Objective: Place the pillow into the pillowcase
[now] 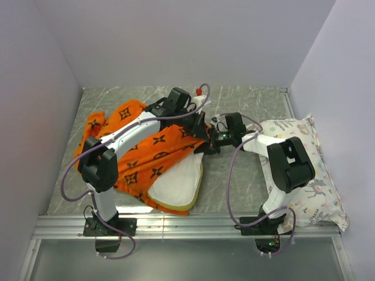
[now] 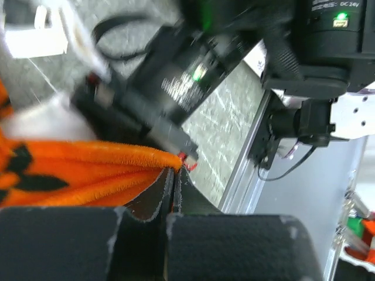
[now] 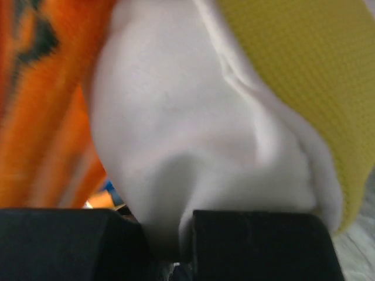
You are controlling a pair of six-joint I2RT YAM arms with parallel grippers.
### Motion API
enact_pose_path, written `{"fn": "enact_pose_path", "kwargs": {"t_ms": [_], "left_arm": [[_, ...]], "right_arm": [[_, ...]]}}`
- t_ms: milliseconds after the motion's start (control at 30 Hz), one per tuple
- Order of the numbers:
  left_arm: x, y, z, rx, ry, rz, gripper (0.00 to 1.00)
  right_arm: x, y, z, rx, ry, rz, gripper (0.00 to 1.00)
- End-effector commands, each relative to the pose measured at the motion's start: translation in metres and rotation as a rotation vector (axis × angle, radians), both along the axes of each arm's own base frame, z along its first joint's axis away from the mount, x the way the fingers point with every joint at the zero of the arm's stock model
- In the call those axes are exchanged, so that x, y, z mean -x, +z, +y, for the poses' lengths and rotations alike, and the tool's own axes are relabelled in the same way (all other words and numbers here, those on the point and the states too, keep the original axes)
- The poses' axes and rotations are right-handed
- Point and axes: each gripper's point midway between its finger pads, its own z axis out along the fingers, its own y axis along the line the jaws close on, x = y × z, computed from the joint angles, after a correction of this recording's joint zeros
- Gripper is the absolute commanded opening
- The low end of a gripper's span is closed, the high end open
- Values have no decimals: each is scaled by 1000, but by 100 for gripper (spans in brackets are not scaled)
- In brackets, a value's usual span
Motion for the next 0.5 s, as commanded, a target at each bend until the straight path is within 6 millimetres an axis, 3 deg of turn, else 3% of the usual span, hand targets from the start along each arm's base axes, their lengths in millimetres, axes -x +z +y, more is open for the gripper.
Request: {"fn": "enact_pose_path", "kwargs": {"t_ms": [0, 67, 100, 133, 167, 200, 233, 267, 300, 333, 367, 400, 433, 467], "left_arm": [[2, 38, -17, 216, -82, 25, 0], [-19, 26, 2, 176, -9, 4, 7], [-36, 22, 22, 149, 46, -5, 16], [-51, 18, 36, 106, 83, -74, 37], [-57, 27, 50, 92, 111, -122, 45], [-64, 26, 73, 54, 154, -130, 52], [-69, 28, 87, 21, 173, -186, 64], [-70, 17, 107, -34, 223, -196, 67], [-69, 33, 131, -41, 274, -254, 74], [-63, 30, 148, -85, 281, -284, 76], [-50, 28, 169, -127, 305, -327, 77], [-48, 24, 188, -156, 336, -341, 77], [-39, 19, 202, -184, 332, -354, 78], [-23, 14, 221, -185, 348, -356, 78]], "right_arm": [[-59, 62, 4, -162, -166, -172, 0], [-78, 53, -11, -133, -240, -195, 0], [-87, 45, -18, -111, -294, -190, 0], [-94, 46, -21, -123, -314, -210, 0], [-98, 36, -23, -102, -318, -204, 0], [-107, 40, -24, -81, -314, -231, 8], [-105, 27, -29, -12, -321, -185, 23], [-104, 23, -34, 39, -301, -228, 56], [-107, 28, -37, 68, -295, -252, 67], [-96, 20, -43, 130, -280, -200, 81], [-95, 18, -51, 194, -258, -261, 92], [-91, 32, -55, 214, -243, -315, 92], [-78, 31, -60, 256, -217, -312, 92], [-75, 29, -67, 316, -176, -415, 92]]}}
